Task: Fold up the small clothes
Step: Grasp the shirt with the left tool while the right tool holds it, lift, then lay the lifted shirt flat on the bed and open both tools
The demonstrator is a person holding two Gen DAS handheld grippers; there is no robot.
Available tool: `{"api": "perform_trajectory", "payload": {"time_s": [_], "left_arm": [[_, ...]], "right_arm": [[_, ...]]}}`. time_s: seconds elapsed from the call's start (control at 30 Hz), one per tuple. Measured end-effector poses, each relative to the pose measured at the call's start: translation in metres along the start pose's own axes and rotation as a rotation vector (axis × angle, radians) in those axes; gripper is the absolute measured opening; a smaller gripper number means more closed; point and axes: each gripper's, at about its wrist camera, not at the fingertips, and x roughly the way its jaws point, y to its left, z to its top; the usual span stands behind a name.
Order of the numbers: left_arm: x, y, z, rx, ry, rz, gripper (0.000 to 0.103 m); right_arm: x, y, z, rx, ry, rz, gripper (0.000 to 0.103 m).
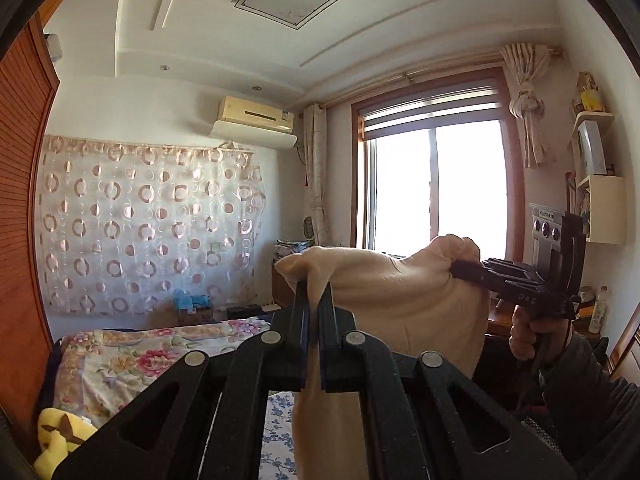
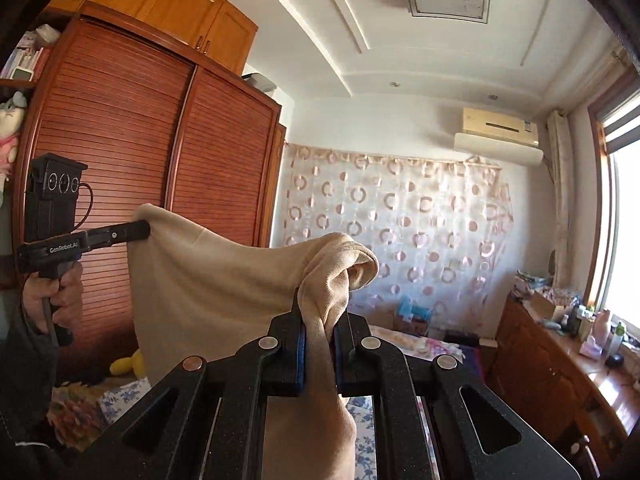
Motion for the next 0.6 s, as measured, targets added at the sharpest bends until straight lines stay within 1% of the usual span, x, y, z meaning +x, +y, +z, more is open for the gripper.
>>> {"api": "perform_trajectory", "payload": {"time_s": [0.03, 0.1, 0.17, 0.27, 0.3, 0.37, 0.4, 0.43, 0.47, 0.5, 0.53, 0.57, 0.6], "left_arm": [[0.002, 0.004, -0.002, -0.003, 0.009, 0.011, 0.005], [0.013, 0.013, -0.012, -0.004, 0.036, 0.041, 0.005], [0.03, 0.028, -0.026, -0.002, 0.074, 0.085, 0.005], [0.068, 0.059, -0.059, -0.03, 0.155, 0.138, 0.005], [0.087, 0.074, -0.074, -0.045, 0.19, 0.156, 0.005], [0.12, 0.094, -0.102, -0.039, 0.243, 0.191, 0.005], [0.144, 0.113, -0.12, -0.027, 0.29, 0.235, 0.005], [0.16, 0.127, -0.135, -0.021, 0.338, 0.278, 0.009], [0.174, 0.14, -0.151, -0.022, 0.382, 0.316, 0.017], [0.183, 0.152, -0.167, -0.035, 0.418, 0.325, 0.028], [0.186, 0.155, -0.177, -0.043, 0.434, 0.321, 0.034], [0.187, 0.156, -0.185, -0.053, 0.445, 0.318, 0.048], [0.187, 0.157, -0.193, -0.059, 0.456, 0.319, 0.059]], "right_arm": [[0.006, -0.001, -0.002, -0.003, 0.011, 0.004, 0.01], [0.004, -0.007, -0.005, 0.001, 0.038, 0.013, 0.01], [0.022, -0.011, -0.008, 0.009, 0.08, 0.028, 0.01], [0.073, -0.019, -0.028, 0.027, 0.166, 0.048, 0.01], [0.09, -0.019, -0.035, 0.029, 0.192, 0.048, 0.01], [0.139, -0.022, -0.059, 0.036, 0.261, 0.032, 0.01], [0.161, -0.023, -0.07, 0.051, 0.293, 0.029, 0.011], [0.188, -0.026, -0.085, 0.065, 0.34, 0.026, 0.011], [0.211, -0.028, -0.098, 0.065, 0.39, -0.002, 0.017], [0.233, -0.028, -0.111, 0.042, 0.448, -0.049, 0.028], [0.251, -0.032, -0.124, 0.014, 0.5, -0.091, 0.033], [0.259, -0.036, -0.132, 0.012, 0.527, -0.109, 0.04], [0.265, -0.043, -0.14, 0.022, 0.551, -0.125, 0.046]]}}
